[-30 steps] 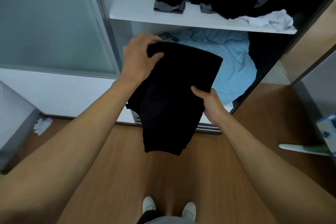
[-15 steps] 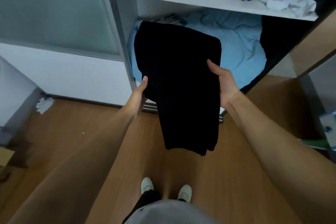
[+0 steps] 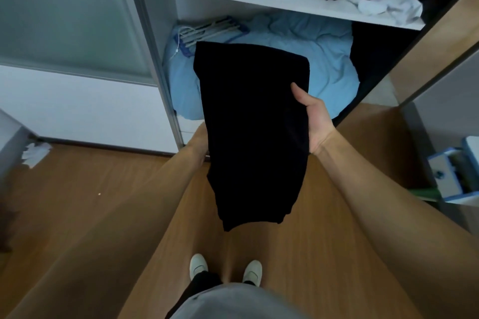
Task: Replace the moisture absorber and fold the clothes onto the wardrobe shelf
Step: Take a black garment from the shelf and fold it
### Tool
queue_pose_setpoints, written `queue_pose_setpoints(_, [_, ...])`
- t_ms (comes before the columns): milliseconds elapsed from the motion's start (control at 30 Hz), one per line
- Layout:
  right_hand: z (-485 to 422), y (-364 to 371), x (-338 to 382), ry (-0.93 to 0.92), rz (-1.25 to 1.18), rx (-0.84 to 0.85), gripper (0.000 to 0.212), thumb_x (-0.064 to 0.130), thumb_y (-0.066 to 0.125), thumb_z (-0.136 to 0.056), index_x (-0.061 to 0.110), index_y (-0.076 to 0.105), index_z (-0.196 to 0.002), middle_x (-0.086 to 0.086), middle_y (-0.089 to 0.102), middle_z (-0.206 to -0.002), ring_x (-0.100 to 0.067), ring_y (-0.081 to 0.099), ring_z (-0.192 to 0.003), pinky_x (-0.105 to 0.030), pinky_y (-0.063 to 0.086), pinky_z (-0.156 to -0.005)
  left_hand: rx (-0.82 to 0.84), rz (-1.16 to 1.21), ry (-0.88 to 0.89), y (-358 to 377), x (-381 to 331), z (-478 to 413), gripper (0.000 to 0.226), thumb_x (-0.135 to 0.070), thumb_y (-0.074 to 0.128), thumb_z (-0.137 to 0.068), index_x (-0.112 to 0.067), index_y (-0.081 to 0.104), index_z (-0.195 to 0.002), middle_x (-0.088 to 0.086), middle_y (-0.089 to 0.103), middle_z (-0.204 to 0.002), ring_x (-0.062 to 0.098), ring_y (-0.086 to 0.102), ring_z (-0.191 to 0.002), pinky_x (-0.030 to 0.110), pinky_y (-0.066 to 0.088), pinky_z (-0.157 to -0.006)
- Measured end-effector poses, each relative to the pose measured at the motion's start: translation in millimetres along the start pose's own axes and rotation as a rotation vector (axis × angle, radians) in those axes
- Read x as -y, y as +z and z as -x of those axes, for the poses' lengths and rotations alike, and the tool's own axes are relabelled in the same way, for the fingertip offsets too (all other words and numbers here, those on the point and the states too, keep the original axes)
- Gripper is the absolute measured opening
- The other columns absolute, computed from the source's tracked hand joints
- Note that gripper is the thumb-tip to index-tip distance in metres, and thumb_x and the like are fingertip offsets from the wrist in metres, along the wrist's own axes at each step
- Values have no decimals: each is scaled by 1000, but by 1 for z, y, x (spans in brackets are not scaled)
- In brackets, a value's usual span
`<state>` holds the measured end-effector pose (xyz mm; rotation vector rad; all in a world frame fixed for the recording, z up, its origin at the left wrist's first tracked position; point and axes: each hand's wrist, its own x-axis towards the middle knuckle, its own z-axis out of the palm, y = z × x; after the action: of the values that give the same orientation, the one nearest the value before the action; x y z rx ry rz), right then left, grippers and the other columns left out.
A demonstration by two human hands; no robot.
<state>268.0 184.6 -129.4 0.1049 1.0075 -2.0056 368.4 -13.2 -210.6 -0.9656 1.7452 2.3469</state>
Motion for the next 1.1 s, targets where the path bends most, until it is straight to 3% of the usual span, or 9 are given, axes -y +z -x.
queue_pose_setpoints(67, [-1,-3,-1,-11,26,-36,48,34,71,-87,8,67,-127,-12,69,-119,-28,68,-105,-44,43,-110,32,-80,4,-8,7,-3,28,-32,39,-106,-18,63,-103,-2,56,-77,13,54,-71,25,44,-70])
queue_pose_setpoints(167, [-2,-8,1,-31,38,-74,50,36,70,-86,9,67,-128,-12,67,-125,-29,65,-111,-46,42,-110,210,-21,74,-19,9,1,40,-50,39,-103,-29,73,-96,-2,64,-78,19,61,-77,33,47,-72])
queue_pose_setpoints(267, [-4,-10,5,-45,33,-92,51,38,69,-87,10,66,-129,-12,64,-129,-29,62,-117,-46,41,-111,397,113,192,-26,14,7,60,-60,21,-101,-30,66,-126,8,68,-121,27,63,-116,44,45,-102])
queue_pose_setpoints(367, [-5,-13,9,-84,16,-133,49,40,68,-89,10,67,-128,-12,64,-133,-30,61,-122,-46,42,-110,474,105,291,-28,17,11,60,-63,39,-94,-23,53,-138,10,56,-139,29,53,-130,44,37,-110])
queue_pose_setpoints(500, [-7,-20,13,-132,-12,-199,49,42,68,-88,10,69,-126,-14,66,-129,-33,64,-118,-47,45,-107,384,-98,229,-12,0,14,77,-59,86,-59,-32,56,-125,-14,71,-119,9,66,-113,20,55,-86])
queue_pose_setpoints(633, [-11,-18,14,-172,-17,-224,52,50,58,-93,12,65,-129,-13,68,-127,-32,67,-114,-44,52,-100,202,16,229,11,-13,9,47,-32,85,-76,-17,64,-116,-3,78,-97,15,74,-89,20,56,-69])
queue_pose_setpoints(767, [2,-21,2,-176,177,-142,55,60,55,-92,21,67,-128,-6,66,-132,-24,62,-123,-39,47,-107,172,237,159,16,-28,10,45,-20,78,-84,-2,62,-122,8,77,-97,21,74,-86,27,58,-70])
queue_pose_setpoints(933, [17,-31,-38,-159,647,-298,36,24,57,-100,2,63,-127,-12,69,-125,-26,63,-120,-41,49,-105,168,244,48,6,-47,6,43,-32,76,-86,-6,69,-120,12,74,-111,26,72,-100,32,59,-78])
queue_pose_setpoints(1100, [17,-21,-44,-177,353,-362,36,21,53,-102,-1,60,-129,-16,68,-124,-28,67,-112,-33,58,-90,119,-164,29,-15,-48,-2,55,-59,69,-84,-20,68,-121,0,75,-115,15,71,-104,29,54,-89])
